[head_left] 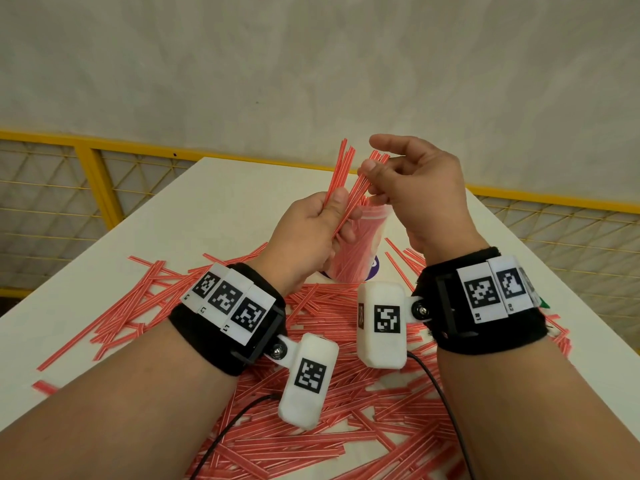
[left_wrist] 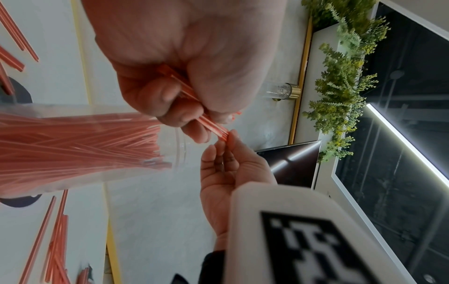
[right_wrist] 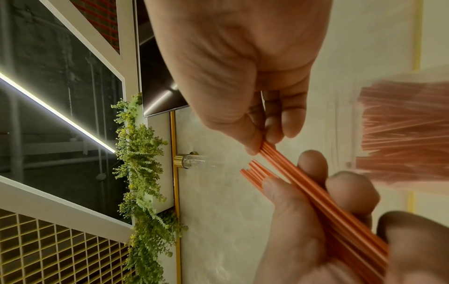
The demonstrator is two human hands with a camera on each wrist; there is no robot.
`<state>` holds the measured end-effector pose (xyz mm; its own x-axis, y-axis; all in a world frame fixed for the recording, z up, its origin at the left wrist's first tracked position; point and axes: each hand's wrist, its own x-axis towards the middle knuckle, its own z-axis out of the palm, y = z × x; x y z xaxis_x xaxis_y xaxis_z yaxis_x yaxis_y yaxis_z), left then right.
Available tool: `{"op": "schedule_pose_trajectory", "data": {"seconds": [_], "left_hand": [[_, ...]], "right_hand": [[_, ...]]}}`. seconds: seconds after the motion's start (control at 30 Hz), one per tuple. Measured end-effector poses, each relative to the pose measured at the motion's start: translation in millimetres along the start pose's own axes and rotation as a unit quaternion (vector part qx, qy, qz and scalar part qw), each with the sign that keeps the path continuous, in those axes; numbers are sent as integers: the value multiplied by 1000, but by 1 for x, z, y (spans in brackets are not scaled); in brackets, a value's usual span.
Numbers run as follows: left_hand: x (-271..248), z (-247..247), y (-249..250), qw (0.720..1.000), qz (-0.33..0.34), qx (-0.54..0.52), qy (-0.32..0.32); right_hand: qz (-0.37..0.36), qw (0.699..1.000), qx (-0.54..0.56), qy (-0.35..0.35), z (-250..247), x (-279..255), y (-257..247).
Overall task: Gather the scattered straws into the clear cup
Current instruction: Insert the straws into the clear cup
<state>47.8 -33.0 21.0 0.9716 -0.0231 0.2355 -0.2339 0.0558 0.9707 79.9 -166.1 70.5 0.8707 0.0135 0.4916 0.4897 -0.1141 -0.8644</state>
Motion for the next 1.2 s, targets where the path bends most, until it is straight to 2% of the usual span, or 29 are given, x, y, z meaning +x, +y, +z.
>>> {"op": "schedule_pose_trajectory", "data": {"seconds": [0.13,0.83,1.07,1.2], "left_hand": [[0,1,0,1000,2,10,-13],[0,0,0,1000,14,13,-24],[-1,0,1,1000,1,-2,-1],[-1,0,2,1000,15,13,7]], "right_hand": [[10,1000,2,-30,2,-1,1],[29,998,54,-29,5,-4,-2],[25,999,47,3,3,-1,-1],[23,999,36,-12,3,-2,-1]]}}
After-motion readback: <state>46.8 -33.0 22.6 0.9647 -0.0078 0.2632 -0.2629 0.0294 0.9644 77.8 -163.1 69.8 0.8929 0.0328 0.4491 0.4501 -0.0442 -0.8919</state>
